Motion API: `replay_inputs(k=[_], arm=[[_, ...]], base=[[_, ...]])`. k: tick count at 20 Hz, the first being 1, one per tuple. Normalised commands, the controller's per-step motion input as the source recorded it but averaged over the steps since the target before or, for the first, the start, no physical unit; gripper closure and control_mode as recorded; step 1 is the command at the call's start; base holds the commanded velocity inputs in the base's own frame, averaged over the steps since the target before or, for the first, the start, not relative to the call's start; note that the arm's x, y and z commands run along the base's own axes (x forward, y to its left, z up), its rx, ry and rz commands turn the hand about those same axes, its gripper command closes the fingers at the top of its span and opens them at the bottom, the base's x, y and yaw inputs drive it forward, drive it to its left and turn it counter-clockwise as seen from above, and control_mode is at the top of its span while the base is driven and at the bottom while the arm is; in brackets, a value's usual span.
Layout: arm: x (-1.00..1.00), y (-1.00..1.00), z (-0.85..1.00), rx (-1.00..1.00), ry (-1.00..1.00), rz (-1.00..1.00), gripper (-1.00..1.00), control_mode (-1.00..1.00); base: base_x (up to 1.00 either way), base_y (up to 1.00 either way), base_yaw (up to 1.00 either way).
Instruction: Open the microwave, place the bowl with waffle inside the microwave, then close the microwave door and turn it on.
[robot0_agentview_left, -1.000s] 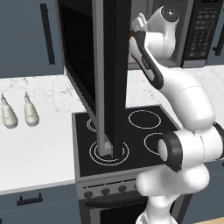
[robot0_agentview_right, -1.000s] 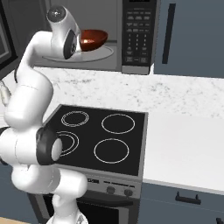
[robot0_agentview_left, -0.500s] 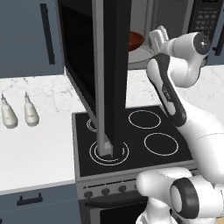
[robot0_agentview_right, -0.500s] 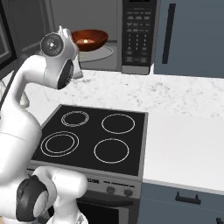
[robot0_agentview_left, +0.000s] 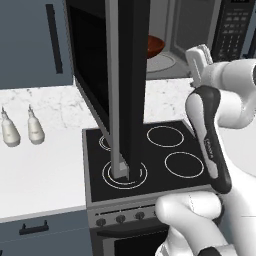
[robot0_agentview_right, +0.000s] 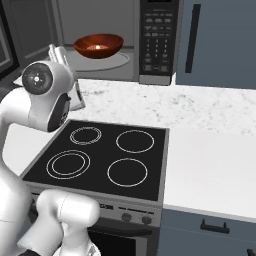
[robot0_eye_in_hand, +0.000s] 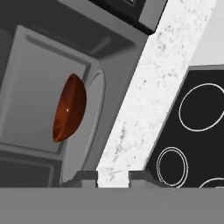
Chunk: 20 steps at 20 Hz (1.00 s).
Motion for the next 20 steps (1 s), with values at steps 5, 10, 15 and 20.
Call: replay_inputs(k=[5,10,15,20], arm=[[-1.0,0.17,0.0,-0.05,0.0,0.0,1.0,-1.0],[-1.0,0.33,0.0,-0.07,0.0,0.0,1.0,-1.0],[-1.0,0.23,0.12,-0.04,0.0,0.0,1.0,-1.0],[-1.0,0.27,0.17,0.0,0.0,0.0,1.0,-1.0]], base=[[0.0,0.0,0.0],[0.0,0.0,0.0],[0.0,0.0,0.0],[0.0,0.0,0.0]])
